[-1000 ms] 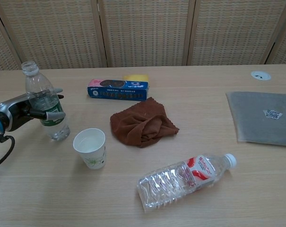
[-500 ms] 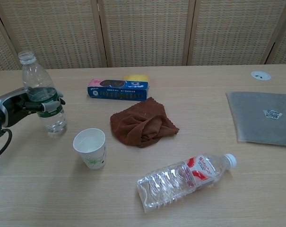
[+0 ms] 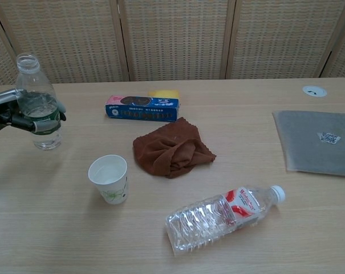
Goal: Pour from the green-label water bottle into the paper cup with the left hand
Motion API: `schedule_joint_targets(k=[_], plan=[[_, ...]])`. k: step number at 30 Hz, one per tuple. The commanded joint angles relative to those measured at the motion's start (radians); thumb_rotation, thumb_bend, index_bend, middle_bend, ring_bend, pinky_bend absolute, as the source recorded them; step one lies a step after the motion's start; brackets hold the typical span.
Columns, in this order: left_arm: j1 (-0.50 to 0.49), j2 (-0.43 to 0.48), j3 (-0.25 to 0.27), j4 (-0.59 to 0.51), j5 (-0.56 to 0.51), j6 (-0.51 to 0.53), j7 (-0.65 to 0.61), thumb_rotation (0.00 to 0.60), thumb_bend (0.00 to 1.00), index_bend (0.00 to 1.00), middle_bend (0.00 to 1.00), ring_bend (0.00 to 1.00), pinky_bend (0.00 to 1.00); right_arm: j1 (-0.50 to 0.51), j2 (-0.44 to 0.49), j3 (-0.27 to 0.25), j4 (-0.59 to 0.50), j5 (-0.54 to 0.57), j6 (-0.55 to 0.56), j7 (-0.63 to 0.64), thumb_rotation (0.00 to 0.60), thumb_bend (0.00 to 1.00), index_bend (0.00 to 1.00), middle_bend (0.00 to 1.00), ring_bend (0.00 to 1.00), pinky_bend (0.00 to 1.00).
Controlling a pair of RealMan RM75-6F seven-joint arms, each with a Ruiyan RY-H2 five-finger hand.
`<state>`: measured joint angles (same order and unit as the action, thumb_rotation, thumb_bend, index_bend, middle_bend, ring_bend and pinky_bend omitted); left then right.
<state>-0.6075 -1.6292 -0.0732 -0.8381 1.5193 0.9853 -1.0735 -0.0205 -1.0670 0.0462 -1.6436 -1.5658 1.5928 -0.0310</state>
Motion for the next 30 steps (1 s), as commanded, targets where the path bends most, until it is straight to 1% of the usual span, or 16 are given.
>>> schedule_joint_targets(k=[1,4,10,13,16,19,22,30], plan=[[0.006,0.069,0.033,-0.064,0.034,0.03,0.114,0.6,0.55,0.59,0.48,0.3,0.28,-0.001,0.001,-0.001,-0.002,-0.003,0.004,0.002,0.6,0.0,0.0,0.0,0.0,0.0],[0.002,0.142,0.06,-0.124,0.065,0.039,0.274,0.6,0.56,0.59,0.48,0.3,0.29,-0.004,0.005,-0.003,-0.006,-0.01,0.01,0.007,0.6,0.0,0.0,0.0,0.0,0.0],[-0.003,0.236,0.071,-0.258,0.041,-0.003,0.53,0.6,0.57,0.59,0.48,0.3,0.29,-0.006,0.008,-0.005,-0.008,-0.015,0.013,0.013,0.6,0.0,0.0,0.0,0.0,0.0],[-0.006,0.258,0.067,-0.305,0.023,-0.018,0.621,0.6,0.57,0.59,0.48,0.3,0.29,-0.006,0.008,-0.006,-0.008,-0.015,0.013,0.013,0.6,0.0,0.0,0.0,0.0,0.0],[-0.01,0.27,0.066,-0.335,0.009,-0.035,0.678,0.6,0.57,0.59,0.48,0.3,0.29,-0.006,0.008,-0.006,-0.008,-0.016,0.013,0.013,0.6,0.0,0.0,0.0,0.0,0.0],[-0.017,0.276,0.062,-0.379,-0.023,-0.066,0.801,0.6,0.57,0.59,0.48,0.3,0.29,-0.006,0.008,-0.007,-0.009,-0.019,0.014,0.011,0.6,0.0,0.0,0.0,0.0,0.0],[-0.021,0.273,0.051,-0.41,-0.06,-0.088,0.88,0.6,0.57,0.59,0.48,0.3,0.29,-0.006,0.008,-0.007,-0.009,-0.019,0.013,0.011,0.6,0.0,0.0,0.0,0.0,0.0],[-0.045,0.24,0.029,-0.438,-0.148,-0.143,1.065,0.6,0.57,0.59,0.48,0.3,0.29,-0.005,0.009,-0.006,-0.008,-0.016,0.012,0.013,0.6,0.0,0.0,0.0,0.0,0.0]])
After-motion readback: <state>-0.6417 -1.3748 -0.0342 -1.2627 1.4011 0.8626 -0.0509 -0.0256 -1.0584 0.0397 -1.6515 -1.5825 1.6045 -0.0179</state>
